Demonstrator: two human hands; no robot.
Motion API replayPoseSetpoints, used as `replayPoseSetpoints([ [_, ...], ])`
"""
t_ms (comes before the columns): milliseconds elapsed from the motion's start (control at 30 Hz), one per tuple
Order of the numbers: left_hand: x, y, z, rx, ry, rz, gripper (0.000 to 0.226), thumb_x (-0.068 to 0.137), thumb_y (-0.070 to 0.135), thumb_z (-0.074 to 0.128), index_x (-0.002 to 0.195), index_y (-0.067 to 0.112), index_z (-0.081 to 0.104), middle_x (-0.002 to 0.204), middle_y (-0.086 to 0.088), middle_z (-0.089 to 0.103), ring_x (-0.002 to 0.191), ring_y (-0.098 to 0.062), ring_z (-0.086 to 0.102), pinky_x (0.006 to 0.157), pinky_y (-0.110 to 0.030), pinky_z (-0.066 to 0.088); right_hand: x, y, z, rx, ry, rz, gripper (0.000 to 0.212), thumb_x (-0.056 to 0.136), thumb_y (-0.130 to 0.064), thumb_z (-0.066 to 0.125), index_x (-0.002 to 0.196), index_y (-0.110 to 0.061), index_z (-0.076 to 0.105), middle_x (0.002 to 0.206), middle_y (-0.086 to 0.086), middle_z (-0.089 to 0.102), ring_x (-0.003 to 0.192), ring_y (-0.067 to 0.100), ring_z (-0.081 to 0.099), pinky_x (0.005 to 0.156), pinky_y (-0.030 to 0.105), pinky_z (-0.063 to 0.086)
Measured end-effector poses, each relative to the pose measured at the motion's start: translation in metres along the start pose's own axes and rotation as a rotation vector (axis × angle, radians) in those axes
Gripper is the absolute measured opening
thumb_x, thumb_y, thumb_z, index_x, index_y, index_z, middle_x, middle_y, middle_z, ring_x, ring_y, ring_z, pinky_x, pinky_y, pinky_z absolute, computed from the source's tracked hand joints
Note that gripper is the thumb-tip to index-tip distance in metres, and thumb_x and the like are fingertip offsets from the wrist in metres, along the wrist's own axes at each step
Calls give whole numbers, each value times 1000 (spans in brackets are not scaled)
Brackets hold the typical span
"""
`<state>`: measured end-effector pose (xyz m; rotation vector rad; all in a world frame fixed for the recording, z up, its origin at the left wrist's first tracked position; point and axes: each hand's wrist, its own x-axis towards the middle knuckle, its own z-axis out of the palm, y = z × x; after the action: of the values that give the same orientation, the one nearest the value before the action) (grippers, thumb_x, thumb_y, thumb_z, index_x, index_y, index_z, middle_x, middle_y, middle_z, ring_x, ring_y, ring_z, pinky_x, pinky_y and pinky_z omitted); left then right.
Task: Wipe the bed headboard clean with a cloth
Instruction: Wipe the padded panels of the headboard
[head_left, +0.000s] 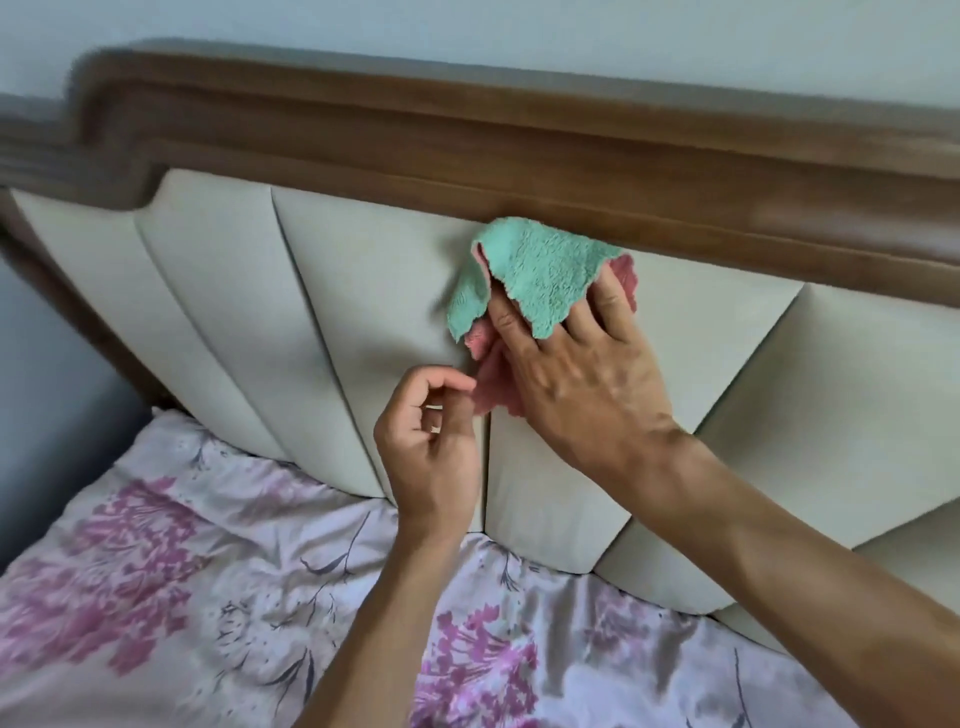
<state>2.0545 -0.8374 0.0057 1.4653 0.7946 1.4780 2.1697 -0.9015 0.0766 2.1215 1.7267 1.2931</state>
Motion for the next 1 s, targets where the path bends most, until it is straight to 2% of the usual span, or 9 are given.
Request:
replayPoseSetpoints([
  [67, 24, 0, -2, -6, 56, -60, 18, 80, 8, 56, 76, 23, 64, 68, 2, 63, 63, -29, 56, 56, -38, 45, 18, 1, 0, -27, -29, -55, 56, 92, -28, 45, 145, -11, 48, 134, 15, 61, 123, 36, 56, 117, 51, 24],
  [133, 43, 5, -10, -10, 119, -138, 19, 81, 5, 54, 78, 22, 64, 72, 2, 64, 67, -31, 57, 58, -44, 46, 33, -4, -7, -2, -89, -125, 55, 94, -20, 30, 147, -15, 46, 111, 10, 70, 108, 35, 59, 115, 49, 19],
  [233, 66, 22, -24, 19, 184, -232, 16, 82, 2, 51, 81, 12, 63, 73, -3, 62, 65, -23, 55, 58, -44, 43, 54, -10, -20, 65, -223, -236, 59, 101, -9, 1, 158, -17, 17, 92, 4, 69, 93, 33, 58, 113, 50, 11],
  [367, 93, 45, -33, 151, 156, -323, 17, 80, 3, 48, 79, 13, 61, 66, 7, 60, 62, -11, 53, 59, -31, 41, 75, -3, -31, 157, -166, -345, 55, 100, -9, 21, 148, -23, 45, 73, 3, 60, 86, 31, 43, 109, 43, 28],
  [433, 103, 53, -31, 178, 120, -332, 20, 79, 2, 47, 75, 18, 58, 66, 7, 60, 62, -14, 56, 58, -32, 43, 79, -4, -29, 226, -124, -361, 56, 100, -7, 18, 143, -21, 52, 69, 4, 58, 86, 32, 36, 109, 42, 28],
  [567, 111, 46, -24, 165, 127, -329, 23, 76, 1, 46, 67, 22, 47, 57, 10, 47, 54, -11, 42, 54, -29, 34, 81, -4, -29, 258, -230, -409, 53, 81, -21, 44, 127, -22, 68, 67, -2, 61, 91, 29, 35, 110, 42, 24],
  [733, 110, 50, -30, 123, 113, -374, 17, 84, 36, 50, 69, 27, 52, 53, 7, 49, 50, -13, 43, 49, -27, 35, 91, -13, -29, 353, -164, -374, 63, 77, -29, 62, 139, -24, 57, 71, 0, 66, 96, 30, 39, 111, 38, 25],
  [867, 127, 56, -41, 230, 91, -384, 14, 81, 26, 51, 70, 21, 58, 52, 11, 54, 52, -10, 48, 55, -27, 37, 99, -24, -30, 380, -184, -355, 66, 80, -39, 64, 143, -22, 53, 78, -1, 69, 96, 25, 64, 112, 40, 28],
  [1000, 132, 49, -59, 226, 115, -405, 15, 85, 19, 55, 71, 18, 61, 55, 12, 58, 53, -7, 53, 58, -25, 40, 101, -45, -24, 389, -140, -336, 68, 81, -27, 49, 148, -17, 45, 70, 1, 63, 90, 28, 62, 114, 44, 23],
])
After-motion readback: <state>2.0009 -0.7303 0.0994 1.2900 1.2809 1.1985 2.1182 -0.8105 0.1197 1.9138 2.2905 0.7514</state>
